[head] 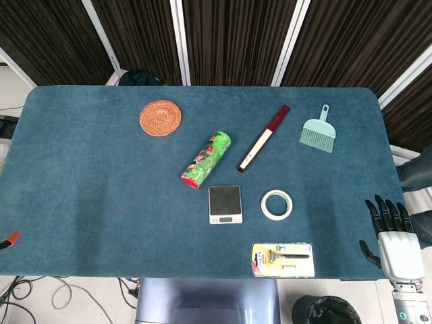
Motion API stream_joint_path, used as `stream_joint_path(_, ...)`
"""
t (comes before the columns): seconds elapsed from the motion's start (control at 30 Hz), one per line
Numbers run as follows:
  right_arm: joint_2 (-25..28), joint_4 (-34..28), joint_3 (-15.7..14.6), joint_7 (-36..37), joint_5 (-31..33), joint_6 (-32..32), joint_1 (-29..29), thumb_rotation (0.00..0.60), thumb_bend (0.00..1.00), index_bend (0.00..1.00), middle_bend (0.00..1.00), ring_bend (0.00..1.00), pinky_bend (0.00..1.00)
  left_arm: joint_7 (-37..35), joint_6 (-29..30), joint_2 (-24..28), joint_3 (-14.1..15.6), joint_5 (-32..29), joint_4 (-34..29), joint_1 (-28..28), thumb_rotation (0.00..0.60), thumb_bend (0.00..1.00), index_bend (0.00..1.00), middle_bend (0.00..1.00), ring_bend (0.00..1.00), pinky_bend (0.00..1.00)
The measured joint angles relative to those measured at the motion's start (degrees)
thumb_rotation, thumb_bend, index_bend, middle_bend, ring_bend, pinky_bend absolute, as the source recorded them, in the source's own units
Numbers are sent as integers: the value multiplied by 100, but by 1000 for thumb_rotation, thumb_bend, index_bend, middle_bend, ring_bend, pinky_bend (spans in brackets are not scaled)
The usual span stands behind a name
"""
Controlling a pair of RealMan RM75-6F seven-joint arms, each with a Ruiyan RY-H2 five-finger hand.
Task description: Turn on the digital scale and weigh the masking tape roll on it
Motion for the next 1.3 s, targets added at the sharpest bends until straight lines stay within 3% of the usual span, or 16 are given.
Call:
stream_joint_path(1.07, 154, -147, -114, 418, -29, -225, 41, 600, 355, 0, 0, 0, 30, 39, 44, -11, 2, 12, -12, 16, 600, 43, 50, 0, 0, 0)
stream_joint_path(1.3, 363, -369, -176, 1087, -130, -611, 239, 600, 355, 0, 0, 0, 29, 13, 43, 2, 5, 17, -23, 19, 600, 43, 50, 0, 0, 0)
